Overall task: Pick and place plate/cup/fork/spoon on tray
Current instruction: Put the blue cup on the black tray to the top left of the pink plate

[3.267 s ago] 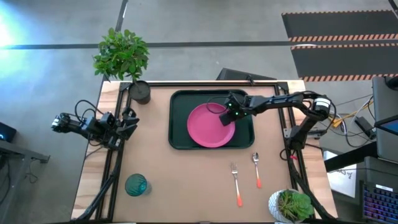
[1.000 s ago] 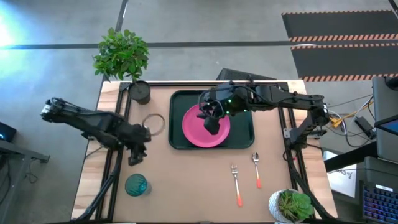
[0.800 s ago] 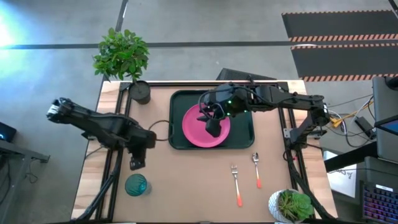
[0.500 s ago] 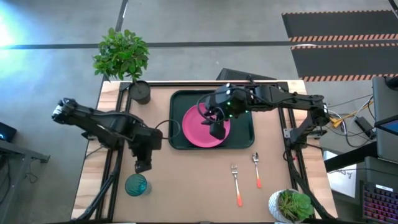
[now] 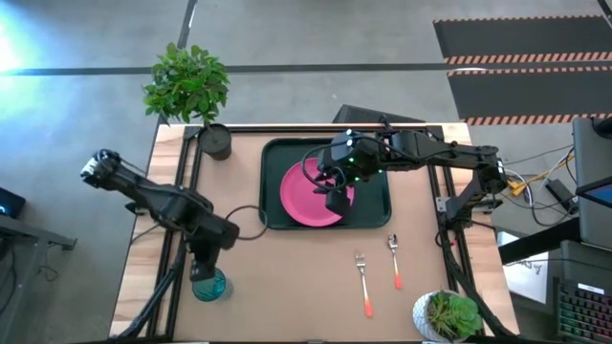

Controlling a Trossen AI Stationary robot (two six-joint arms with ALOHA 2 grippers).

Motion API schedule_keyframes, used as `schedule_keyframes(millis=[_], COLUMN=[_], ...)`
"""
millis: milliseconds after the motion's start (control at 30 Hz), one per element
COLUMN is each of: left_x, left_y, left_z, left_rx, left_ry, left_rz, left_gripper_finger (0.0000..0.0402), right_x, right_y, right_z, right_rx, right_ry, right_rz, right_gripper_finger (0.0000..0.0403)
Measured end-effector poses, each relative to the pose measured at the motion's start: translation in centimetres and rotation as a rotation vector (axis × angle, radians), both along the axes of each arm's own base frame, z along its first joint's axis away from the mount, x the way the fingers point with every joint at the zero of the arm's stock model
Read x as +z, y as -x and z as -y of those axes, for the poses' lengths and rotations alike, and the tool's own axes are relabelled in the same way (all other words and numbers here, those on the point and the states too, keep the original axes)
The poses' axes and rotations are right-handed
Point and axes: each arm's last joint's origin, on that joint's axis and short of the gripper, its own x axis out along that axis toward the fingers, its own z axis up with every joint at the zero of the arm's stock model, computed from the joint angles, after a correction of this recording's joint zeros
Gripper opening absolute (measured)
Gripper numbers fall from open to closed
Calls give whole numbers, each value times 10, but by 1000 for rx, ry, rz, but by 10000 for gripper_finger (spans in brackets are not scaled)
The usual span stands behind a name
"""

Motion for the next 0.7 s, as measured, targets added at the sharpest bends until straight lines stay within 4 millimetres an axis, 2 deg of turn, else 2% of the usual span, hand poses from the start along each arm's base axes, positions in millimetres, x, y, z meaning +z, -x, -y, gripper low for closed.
schedule_keyframes(millis=[300,500,700], left_x=[-43,-56,-67], left_y=[4,2,-6], left_z=[12,12,16], left_rx=[-65,-60,-41], left_ry=[-87,-136,-104], left_rz=[-132,-87,-25], left_gripper_finger=[123,123,123], right_x=[0,1,1], right_y=[0,0,0], right_z=[0,0,-1], right_rx=[-28,-34,-40], right_ry=[-30,-42,-49], right_rz=[1,4,3], right_gripper_finger=[146,146,146])
